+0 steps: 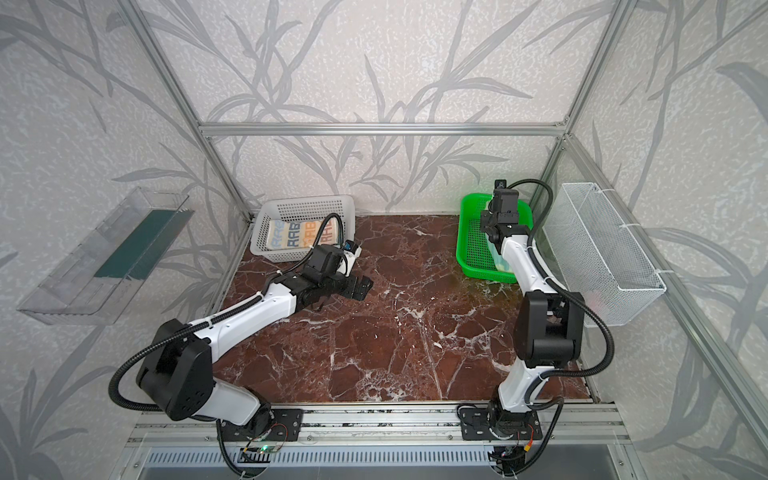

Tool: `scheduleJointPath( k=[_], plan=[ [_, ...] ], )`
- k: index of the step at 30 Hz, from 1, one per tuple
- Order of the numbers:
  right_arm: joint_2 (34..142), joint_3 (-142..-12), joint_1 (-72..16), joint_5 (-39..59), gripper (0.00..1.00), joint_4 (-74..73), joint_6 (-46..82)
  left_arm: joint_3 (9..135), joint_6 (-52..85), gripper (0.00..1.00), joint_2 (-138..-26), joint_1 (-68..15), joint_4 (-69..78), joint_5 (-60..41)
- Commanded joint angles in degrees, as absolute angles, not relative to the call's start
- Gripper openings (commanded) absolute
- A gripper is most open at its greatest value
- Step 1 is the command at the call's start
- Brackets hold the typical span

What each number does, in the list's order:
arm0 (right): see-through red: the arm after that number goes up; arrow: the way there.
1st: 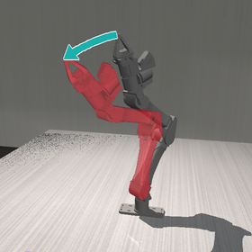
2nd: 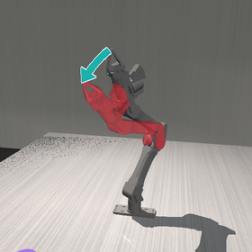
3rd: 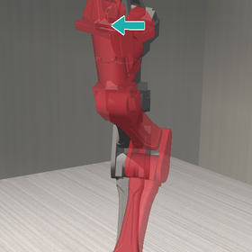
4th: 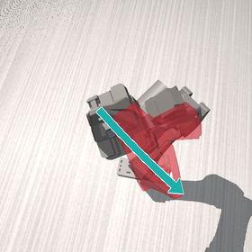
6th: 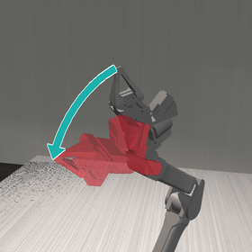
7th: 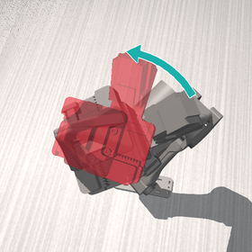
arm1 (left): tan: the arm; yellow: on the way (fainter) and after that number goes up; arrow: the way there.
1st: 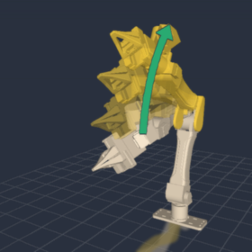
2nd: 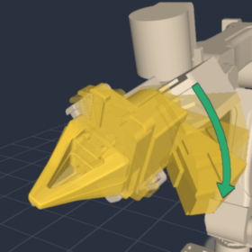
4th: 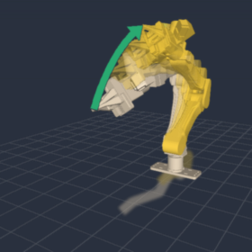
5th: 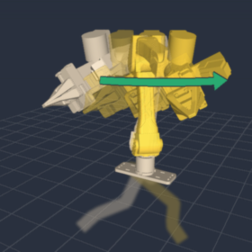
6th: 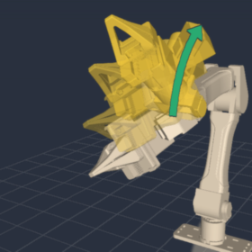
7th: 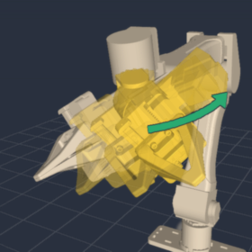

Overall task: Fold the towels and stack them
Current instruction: 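Grasp the pale blue-and-cream towel in the green basket with the right gripper and lift, then carry the hanging towel toward table center with the right gripper while the left gripper approaches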

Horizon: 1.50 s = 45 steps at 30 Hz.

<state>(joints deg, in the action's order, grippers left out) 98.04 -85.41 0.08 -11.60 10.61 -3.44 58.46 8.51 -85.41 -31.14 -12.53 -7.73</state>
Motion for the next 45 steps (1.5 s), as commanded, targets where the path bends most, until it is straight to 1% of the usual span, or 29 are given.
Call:
scheduleJointPath(
  k=[1, 7, 12, 15, 22, 25, 29, 35, 38, 41, 45],
  plan=[
    [92.5, -84.4, -2.0, -7.0, 0.00, 9.3, -6.8, 56.3, 7.4, 0.99, -82.6, -31.4, -10.3, -9.3],
    [84.4, -83.5, -7.2, 1.8, 0.00, 9.7, -9.5, 54.6, 7.8, 0.99, -81.5, -31.5, -9.1, -8.6],
    [78.9, -83.7, -14.8, 8.6, 0.00, 10.7, -12.8, 53.7, 7.9, 0.99, -80.2, -31.4, -8.8, -7.4],
    [76.9, -83.5, -17.9, 13.3, 0.00, 11.1, -11.3, 52.8, 8.1, 0.99, -79.2, -31.4, -8.1, -5.9],
    [75.8, -83.9, -24.8, 19.7, 0.00, 11.8, -8.5, 51.2, 8.7, 0.99, -76.7, -31.4, -7.8, -4.5],
    [76.0, -83.2, -28.1, 19.8, 0.00, 11.3, -8.0, 50.0, 9.0, 0.99, -74.4, -31.3, -7.2, -4.7],
    [76.9, -81.2, -31.4, 19.1, 0.00, 10.5, -7.1, 46.2, 7.8, 0.99, -68.3, -31.4, -4.5, -7.3],
    [78.8, -78.9, -34.8, 18.6, 0.00, 10.2, -6.2, 36.0, 5.1, 0.99, -56.1, -31.3, 3.7, -6.6],
    [79.2, -77.8, -35.7, 18.6, 0.00, 10.2, -5.6, 31.0, 4.6, 0.99, -52.0, -31.3, 9.0, -7.3],
    [79.3, -76.3, -36.2, 18.1, 0.00, 10.0, -5.0, 27.9, 3.6, 0.99, -50.8, -31.3, 14.4, -10.7],
    [79.0, -74.2, -36.4, 17.5, 0.00, 9.2, -4.6, 27.4, 4.0, 0.98, -52.5, -31.3, 18.7, -13.6]
  ],
)
